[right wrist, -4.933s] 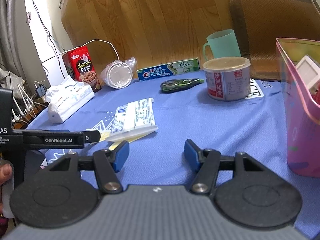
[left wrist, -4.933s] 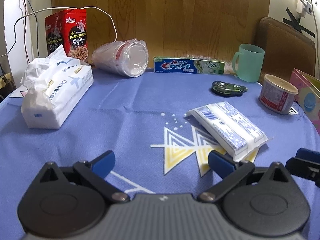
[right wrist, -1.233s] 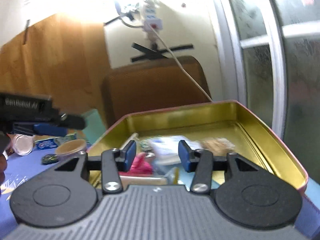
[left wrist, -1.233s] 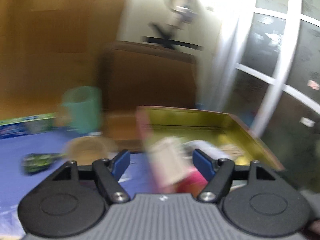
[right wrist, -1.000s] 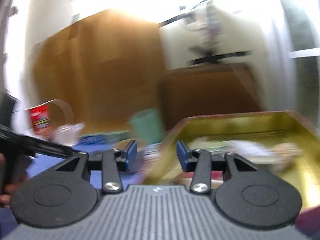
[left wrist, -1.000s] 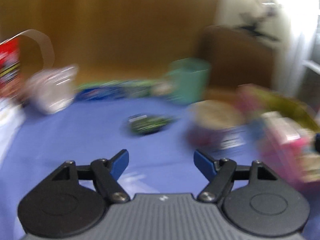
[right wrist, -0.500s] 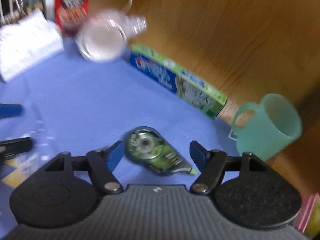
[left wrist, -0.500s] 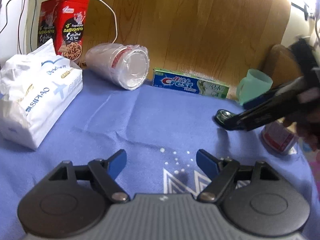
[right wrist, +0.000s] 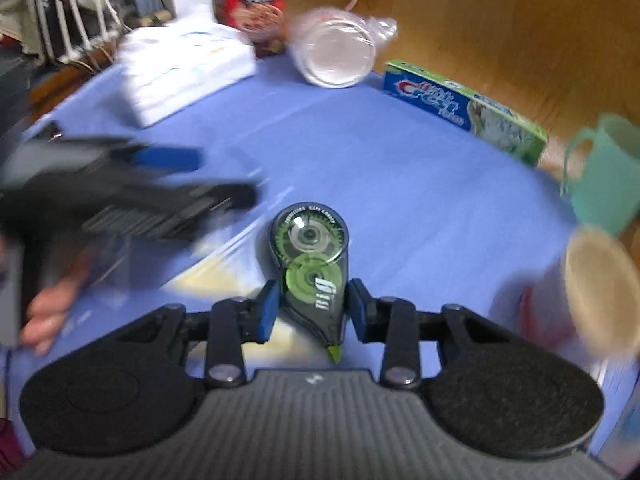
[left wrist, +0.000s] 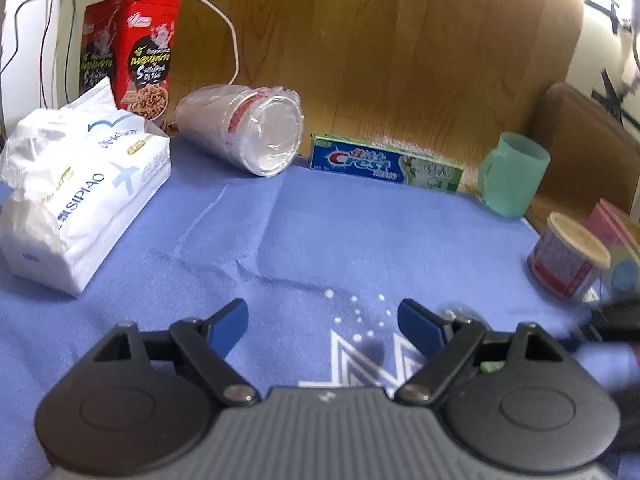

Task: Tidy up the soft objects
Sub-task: 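Grasp the green correction-tape roller on the table with the right tool, then carry the green tape roller into the pink tin and open the right tool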

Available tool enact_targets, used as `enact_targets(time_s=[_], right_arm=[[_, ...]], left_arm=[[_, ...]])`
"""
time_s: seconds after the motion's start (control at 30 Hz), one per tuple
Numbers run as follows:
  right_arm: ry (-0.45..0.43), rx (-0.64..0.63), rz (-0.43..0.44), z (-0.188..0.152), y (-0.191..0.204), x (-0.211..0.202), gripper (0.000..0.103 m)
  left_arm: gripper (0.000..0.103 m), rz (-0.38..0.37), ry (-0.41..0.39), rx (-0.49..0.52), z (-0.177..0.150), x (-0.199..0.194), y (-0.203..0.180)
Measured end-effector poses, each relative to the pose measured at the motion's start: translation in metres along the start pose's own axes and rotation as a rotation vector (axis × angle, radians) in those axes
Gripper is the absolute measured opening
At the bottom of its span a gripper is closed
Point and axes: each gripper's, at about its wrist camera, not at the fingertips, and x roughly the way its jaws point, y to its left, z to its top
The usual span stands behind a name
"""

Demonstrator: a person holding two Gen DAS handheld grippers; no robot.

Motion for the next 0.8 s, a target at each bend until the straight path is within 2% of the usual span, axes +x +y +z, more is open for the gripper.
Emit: enact_targets(time_s=[0.1, 0.23, 0.4, 0.47, 0.5, 0.57, 0.67, 0.8], right_arm=[[-0.095, 0.091, 0.015, -0.041, 0.020, -0.027, 0.040], [-0.217, 0.269, 0.016, -0.086, 0.028, -0.049, 0.040], [-0.339, 0.452, 0.058, -0.115, 0.026, -0.059, 0.040], [-0.372, 0.504, 0.082, -0.119, 0.023, -0.059, 0.040], [-0.385, 0.521, 0.091, -0.120, 0.023, -0.059, 0.040], [-0.407, 0.542, 0.106, -0.127, 0.023, -0.061, 0.040], [-0.452, 0.541, 0.098, -0.132, 0.020, -0.075, 0.040], [-0.570, 0.511, -0.003, -0.136, 0.009, -0.116, 0.040]], left_arm=[[0.085, -0.016, 0.013, 0.012, -0.008, -0.011, -0.005], [0.082, -0.161, 0.063, -0.074, -0.021, -0.041, -0.008], [0.060, -0.346, 0.191, -0.146, -0.031, -0.056, -0.026], [0.055, -0.372, 0.220, -0.155, -0.035, -0.054, -0.036], [0.053, -0.369, 0.224, -0.146, -0.036, -0.054, -0.042], [0.036, -0.402, 0.252, -0.129, -0.033, -0.052, -0.055], [0.034, -0.463, 0.272, -0.094, -0.025, -0.054, -0.084], [0.034, -0.545, 0.220, 0.009, 0.000, -0.069, -0.141]])
